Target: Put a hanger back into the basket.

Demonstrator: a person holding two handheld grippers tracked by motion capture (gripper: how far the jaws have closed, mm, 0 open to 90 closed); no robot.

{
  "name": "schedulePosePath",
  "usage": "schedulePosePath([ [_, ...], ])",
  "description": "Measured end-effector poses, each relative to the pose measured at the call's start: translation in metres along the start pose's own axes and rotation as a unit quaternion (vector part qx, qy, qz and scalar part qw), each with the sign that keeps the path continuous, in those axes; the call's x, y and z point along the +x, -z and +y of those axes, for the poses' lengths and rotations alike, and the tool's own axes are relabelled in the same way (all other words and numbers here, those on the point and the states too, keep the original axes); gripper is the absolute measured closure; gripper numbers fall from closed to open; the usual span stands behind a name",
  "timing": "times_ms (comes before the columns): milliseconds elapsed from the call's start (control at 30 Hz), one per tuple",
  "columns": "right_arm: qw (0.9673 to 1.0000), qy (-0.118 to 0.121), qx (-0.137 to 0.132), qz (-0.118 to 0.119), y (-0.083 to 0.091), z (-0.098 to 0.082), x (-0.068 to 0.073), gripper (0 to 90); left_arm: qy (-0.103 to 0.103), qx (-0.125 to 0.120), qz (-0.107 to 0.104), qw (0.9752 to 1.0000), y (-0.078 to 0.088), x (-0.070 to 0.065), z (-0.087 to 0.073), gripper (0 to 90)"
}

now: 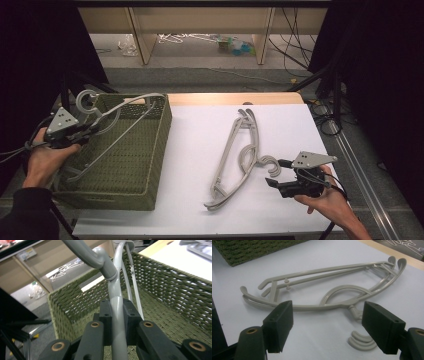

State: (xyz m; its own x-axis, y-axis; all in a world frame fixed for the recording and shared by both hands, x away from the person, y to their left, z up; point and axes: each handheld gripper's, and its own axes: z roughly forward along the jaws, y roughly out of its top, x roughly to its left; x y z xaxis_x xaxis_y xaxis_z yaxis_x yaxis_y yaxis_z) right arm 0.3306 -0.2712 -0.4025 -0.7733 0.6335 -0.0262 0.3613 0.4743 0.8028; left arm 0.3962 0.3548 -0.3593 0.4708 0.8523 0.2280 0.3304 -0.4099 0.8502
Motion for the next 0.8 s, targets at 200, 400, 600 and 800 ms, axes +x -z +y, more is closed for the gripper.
schedulePosePath([
  [200,1.0000,-0.003,0.003,0.000,-0.001,-0.001,0.000,26.2,-0.012,0.026,-0.018,0.9994,-0.013,-0.004,-0.006,79.6],
  [400,1.0000,-0.004,0.006,0.000,-0.002,-0.001,0.001,26.2,-0.042,0.096,-0.033,0.9940,-0.029,-0.008,-0.010,79.1],
  [600,1.0000,-0.002,0.007,0.004,-0.003,-0.002,0.000,26.2,-0.012,0.123,-0.022,0.9922,-0.049,-0.013,-0.020,77.7],
  [800,0.9999,-0.006,0.010,0.004,-0.003,-0.002,0.001,26.2,-0.020,0.155,0.015,0.9876,-0.053,-0.012,-0.024,65.4],
])
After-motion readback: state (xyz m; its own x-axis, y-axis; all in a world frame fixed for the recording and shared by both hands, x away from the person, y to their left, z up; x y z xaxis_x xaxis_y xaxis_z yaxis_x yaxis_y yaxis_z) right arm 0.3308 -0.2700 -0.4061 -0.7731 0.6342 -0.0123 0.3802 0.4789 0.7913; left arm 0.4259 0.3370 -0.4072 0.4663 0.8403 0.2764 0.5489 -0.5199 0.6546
